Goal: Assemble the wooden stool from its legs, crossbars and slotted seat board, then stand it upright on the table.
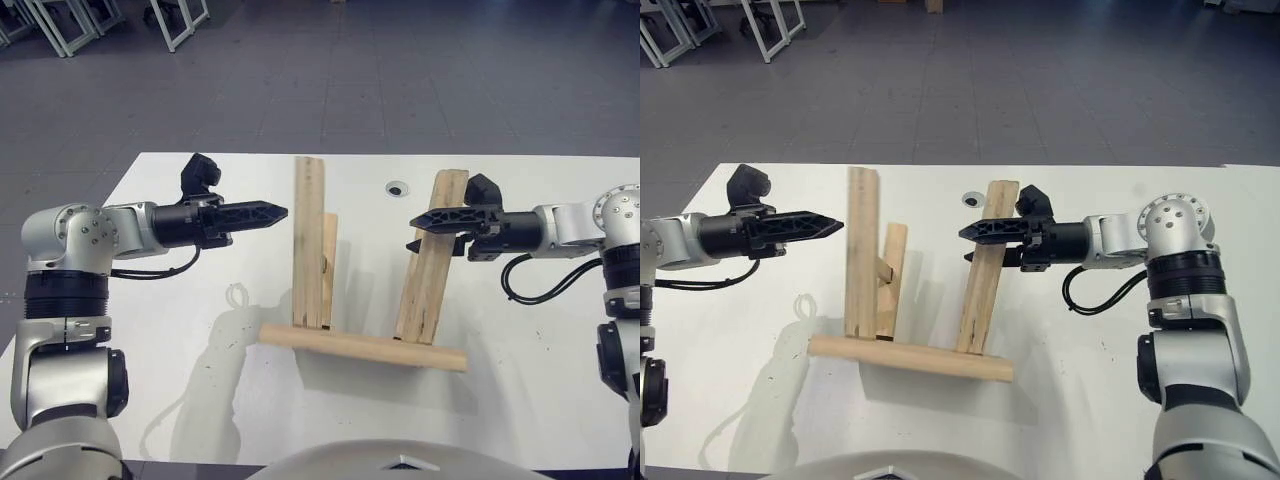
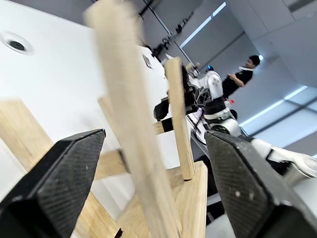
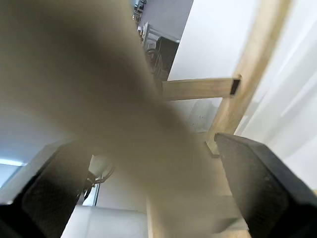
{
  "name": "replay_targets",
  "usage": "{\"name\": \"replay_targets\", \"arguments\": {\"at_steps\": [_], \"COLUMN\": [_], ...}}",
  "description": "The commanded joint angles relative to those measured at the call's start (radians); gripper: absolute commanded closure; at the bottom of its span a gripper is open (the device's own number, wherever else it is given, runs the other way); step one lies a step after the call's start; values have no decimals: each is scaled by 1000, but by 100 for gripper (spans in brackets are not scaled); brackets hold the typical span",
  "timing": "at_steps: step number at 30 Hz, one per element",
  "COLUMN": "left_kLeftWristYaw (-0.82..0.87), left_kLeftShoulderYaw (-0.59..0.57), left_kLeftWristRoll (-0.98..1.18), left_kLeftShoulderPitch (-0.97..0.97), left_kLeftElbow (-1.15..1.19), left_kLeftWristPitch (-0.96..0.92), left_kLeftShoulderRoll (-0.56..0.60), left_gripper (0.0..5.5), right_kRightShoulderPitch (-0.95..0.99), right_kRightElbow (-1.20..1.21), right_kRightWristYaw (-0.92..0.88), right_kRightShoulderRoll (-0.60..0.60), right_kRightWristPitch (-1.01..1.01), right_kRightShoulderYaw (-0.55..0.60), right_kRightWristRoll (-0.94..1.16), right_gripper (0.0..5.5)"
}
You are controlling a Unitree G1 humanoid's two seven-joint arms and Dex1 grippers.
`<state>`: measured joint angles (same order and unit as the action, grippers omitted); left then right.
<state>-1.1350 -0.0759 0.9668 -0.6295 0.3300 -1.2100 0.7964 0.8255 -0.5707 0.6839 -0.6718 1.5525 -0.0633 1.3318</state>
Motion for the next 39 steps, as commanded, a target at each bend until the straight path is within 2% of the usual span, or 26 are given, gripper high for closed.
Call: {"name": "replay_targets", "arguments": {"at_steps": [1, 10, 15, 18, 21, 24, 26, 30, 33, 39], "left_kLeftWristYaw": [21, -26, -17, -93, -241, -337, -343, -306, -282, -261], "left_kLeftShoulderYaw": [-53, -166, -229, -228, -156, -120, -112, -51, -3, 53], "left_kLeftWristRoll": [-32, 16, -39, -124, -240, -372, -409, -423, -442, -477], "left_kLeftShoulderPitch": [-27, 107, 234, 375, 591, 760, 787, 731, 675, 627], "left_kLeftElbow": [57, -64, -175, -264, -349, -375, -379, -407, -413, -417], "left_kLeftWristPitch": [18, -21, 125, 312, 454, 613, 675, 672, 693, 744], "left_kLeftShoulderRoll": [-14, 32, 30, 50, 148, 240, 240, 195, 159, 115], "left_gripper": [183, 183, 183, 183, 183, 183, 183, 183, 183, 183], "right_kRightShoulderPitch": [68, 28, -25, -108, -327, -692, -837, -958, -935, -796], "right_kRightElbow": [-109, -147, -85, 0, 239, 639, 789, 941, 1006, 1113], "right_kRightWristYaw": [14, 147, 223, 258, 369, 576, 659, 730, 692, 533], "right_kRightShoulderRoll": [28, -10, -84, -137, -220, -400, -481, -563, -541, -405], "right_kRightWristPitch": [-75, -164, -179, -212, -390, -591, -696, -853, -895, -855], "right_kRightShoulderYaw": [76, 169, 212, 222, 207, 137, 120, 87, 40, -84], "right_kRightWristRoll": [-121, -320, -378, -420, -491, -585, -644, -758, -813, -870], "right_gripper": [110, 110, 110, 110, 110, 110, 110, 110, 110, 110]}}
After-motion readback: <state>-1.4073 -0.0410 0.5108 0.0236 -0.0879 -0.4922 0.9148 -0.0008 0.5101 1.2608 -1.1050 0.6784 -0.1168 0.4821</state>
